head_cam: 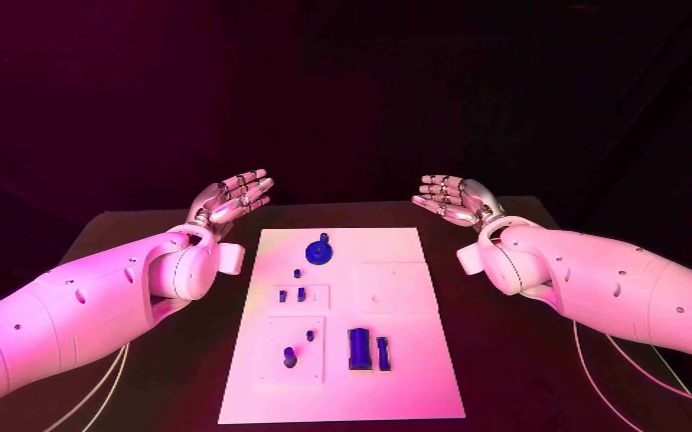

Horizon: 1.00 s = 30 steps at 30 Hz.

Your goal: Assemble the parts on the task board

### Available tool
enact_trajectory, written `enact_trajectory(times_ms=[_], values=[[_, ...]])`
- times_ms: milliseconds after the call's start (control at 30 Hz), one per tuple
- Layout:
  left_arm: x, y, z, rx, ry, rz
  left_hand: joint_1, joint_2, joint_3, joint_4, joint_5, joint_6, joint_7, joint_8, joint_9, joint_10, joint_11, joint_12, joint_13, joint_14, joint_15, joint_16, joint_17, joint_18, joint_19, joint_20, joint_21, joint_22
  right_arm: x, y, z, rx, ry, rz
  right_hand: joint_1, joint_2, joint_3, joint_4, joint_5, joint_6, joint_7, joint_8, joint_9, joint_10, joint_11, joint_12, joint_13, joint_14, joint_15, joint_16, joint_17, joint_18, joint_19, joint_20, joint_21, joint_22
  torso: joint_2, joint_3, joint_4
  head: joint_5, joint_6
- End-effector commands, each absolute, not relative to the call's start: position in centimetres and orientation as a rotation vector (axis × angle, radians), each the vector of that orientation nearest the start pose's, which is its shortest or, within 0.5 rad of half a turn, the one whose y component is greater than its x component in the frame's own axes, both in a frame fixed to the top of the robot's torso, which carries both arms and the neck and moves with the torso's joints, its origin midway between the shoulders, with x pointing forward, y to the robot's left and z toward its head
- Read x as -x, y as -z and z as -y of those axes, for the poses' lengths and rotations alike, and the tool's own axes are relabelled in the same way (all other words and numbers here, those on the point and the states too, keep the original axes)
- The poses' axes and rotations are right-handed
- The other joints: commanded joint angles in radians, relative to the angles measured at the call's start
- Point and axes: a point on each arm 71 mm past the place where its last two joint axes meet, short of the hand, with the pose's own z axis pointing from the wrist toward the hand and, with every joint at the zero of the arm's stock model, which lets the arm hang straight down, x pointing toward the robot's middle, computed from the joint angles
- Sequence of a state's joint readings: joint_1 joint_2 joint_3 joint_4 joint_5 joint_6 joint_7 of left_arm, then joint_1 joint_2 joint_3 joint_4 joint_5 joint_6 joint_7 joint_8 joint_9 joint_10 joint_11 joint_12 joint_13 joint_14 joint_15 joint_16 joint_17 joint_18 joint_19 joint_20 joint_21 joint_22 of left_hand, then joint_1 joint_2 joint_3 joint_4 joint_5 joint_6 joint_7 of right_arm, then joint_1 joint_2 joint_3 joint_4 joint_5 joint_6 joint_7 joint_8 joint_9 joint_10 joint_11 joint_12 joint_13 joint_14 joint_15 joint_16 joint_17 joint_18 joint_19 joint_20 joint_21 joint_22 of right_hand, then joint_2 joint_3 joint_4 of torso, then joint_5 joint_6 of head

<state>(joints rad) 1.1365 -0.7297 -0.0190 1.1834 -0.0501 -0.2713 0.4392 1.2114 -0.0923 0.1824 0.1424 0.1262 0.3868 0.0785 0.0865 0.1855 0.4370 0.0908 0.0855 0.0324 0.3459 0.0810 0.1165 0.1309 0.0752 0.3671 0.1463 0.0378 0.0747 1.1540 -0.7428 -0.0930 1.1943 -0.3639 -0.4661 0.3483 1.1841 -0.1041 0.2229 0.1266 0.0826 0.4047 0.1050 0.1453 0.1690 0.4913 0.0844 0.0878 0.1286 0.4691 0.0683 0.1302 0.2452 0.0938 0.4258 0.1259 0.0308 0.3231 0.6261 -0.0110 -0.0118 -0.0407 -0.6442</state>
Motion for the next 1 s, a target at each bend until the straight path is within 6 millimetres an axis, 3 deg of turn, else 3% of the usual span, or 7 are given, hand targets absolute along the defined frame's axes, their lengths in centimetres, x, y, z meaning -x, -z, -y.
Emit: enact_trajectory(times_ms=[33,133,167,300,367,667,1000], values=[[-53.2,22.2,-25.2,1.125,1.363,-1.322,-0.384,0.092,-0.182,-0.142,-0.126,-0.387,-0.078,-0.087,-0.186,-0.437,-0.091,-0.086,-0.032,-0.346,-0.081,-0.117,-0.131,-0.075,-0.367,-0.146,-0.038,-0.075,-52.3,23.3,25.8,-0.869,-1.069,-1.414,-0.378,0.104,-0.223,-0.127,-0.083,-0.405,-0.105,-0.145,-0.169,-0.491,-0.084,-0.088,-0.129,-0.469,-0.068,-0.13,-0.245,-0.094,-0.426,-0.126,-0.031,-0.323,-0.018,0.0023,0.0027,0.009,0.009],[-52.4,22.3,-24.4,1.136,1.349,-1.307,-0.492,0.092,-0.182,-0.142,-0.126,-0.387,-0.078,-0.087,-0.186,-0.437,-0.091,-0.086,-0.032,-0.346,-0.081,-0.117,-0.131,-0.075,-0.367,-0.146,-0.038,-0.075,-51.4,23.2,24.6,-0.923,-1.108,-1.375,-0.482,0.104,-0.223,-0.127,-0.083,-0.405,-0.105,-0.145,-0.169,-0.491,-0.084,-0.088,-0.129,-0.469,-0.068,-0.13,-0.245,-0.094,-0.426,-0.126,-0.031,-0.323,-0.046,0.0061,0.0067,0.023,0.024],[-52.2,22.4,-24.1,1.14,1.343,-1.301,-1.211,0.092,-0.182,-0.142,-0.126,-0.387,-0.078,-0.087,-0.186,-0.437,-0.091,-0.086,-0.032,-0.346,-0.081,-0.117,-0.131,-0.075,-0.367,-0.146,-0.038,-0.075,-51.1,23.2,24.2,-0.943,-1.122,-1.361,-1.184,0.104,-0.223,-0.127,-0.083,-0.405,-0.105,-0.145,-0.169,-0.491,-0.084,-0.088,-0.129,-0.469,-0.068,-0.13,-0.245,-0.094,-0.426,-0.126,-0.031,-0.323,-0.054,0.0072,0.0078,0.027,0.029],[-50.5,22.5,-22.5,1.163,1.311,-1.272,-1.211,0.092,-0.182,-0.142,-0.126,-0.387,-0.078,-0.087,-0.186,-0.437,-0.091,-0.086,-0.032,-0.346,-0.081,-0.117,-0.131,-0.075,-0.367,-0.146,-0.038,-0.075,-49.1,23.0,21.9,-1.056,-1.181,-1.291,-1.184,0.104,-0.223,-0.127,-0.083,-0.405,-0.105,-0.145,-0.169,-0.491,-0.084,-0.088,-0.129,-0.469,-0.068,-0.13,-0.245,-0.094,-0.426,-0.126,-0.031,-0.323,-0.077,0.0104,0.0111,0.038,0.042],[-49.6,22.6,-21.7,1.174,1.294,-1.258,-1.211,0.092,-0.182,-0.142,-0.126,-0.387,-0.078,-0.087,-0.186,-0.437,-0.091,-0.086,-0.032,-0.346,-0.081,-0.117,-0.131,-0.075,-0.367,-0.146,-0.038,-0.075,-48.3,22.8,21.1,-1.101,-1.199,-1.267,-1.184,0.104,-0.223,-0.127,-0.083,-0.405,-0.105,-0.145,-0.169,-0.491,-0.084,-0.088,-0.129,-0.469,-0.068,-0.13,-0.245,-0.094,-0.426,-0.126,-0.031,-0.323,-0.081,0.011,0.0117,0.04,0.044],[-46.6,22.5,-19.5,1.205,1.237,-1.222,-1.211,0.092,-0.182,-0.142,-0.126,-0.387,-0.078,-0.087,-0.186,-0.437,-0.091,-0.086,-0.032,-0.346,-0.081,-0.117,-0.131,-0.075,-0.367,-0.146,-0.038,-0.075,-46.2,22.4,19.3,-1.208,-1.229,-1.218,-1.184,0.104,-0.223,-0.127,-0.083,-0.405,-0.105,-0.145,-0.169,-0.491,-0.084,-0.088,-0.129,-0.469,-0.068,-0.13,-0.245,-0.094,-0.426,-0.126,-0.031,-0.323,-0.082,0.011,0.0118,0.041,0.044],[-46.2,22.4,-19.2,1.209,1.229,-1.218,-1.211,0.092,-0.182,-0.142,-0.126,-0.387,-0.078,-0.087,-0.186,-0.437,-0.091,-0.086,-0.032,-0.346,-0.081,-0.117,-0.131,-0.075,-0.367,-0.146,-0.038,-0.075,-46.2,22.4,19.2,-1.209,-1.229,-1.218,-1.184,0.104,-0.223,-0.127,-0.083,-0.405,-0.105,-0.145,-0.169,-0.491,-0.084,-0.088,-0.129,-0.469,-0.068,-0.13,-0.245,-0.094,-0.426,-0.126,-0.031,-0.323,-0.082,0.011,0.0118,0.041,0.044]])
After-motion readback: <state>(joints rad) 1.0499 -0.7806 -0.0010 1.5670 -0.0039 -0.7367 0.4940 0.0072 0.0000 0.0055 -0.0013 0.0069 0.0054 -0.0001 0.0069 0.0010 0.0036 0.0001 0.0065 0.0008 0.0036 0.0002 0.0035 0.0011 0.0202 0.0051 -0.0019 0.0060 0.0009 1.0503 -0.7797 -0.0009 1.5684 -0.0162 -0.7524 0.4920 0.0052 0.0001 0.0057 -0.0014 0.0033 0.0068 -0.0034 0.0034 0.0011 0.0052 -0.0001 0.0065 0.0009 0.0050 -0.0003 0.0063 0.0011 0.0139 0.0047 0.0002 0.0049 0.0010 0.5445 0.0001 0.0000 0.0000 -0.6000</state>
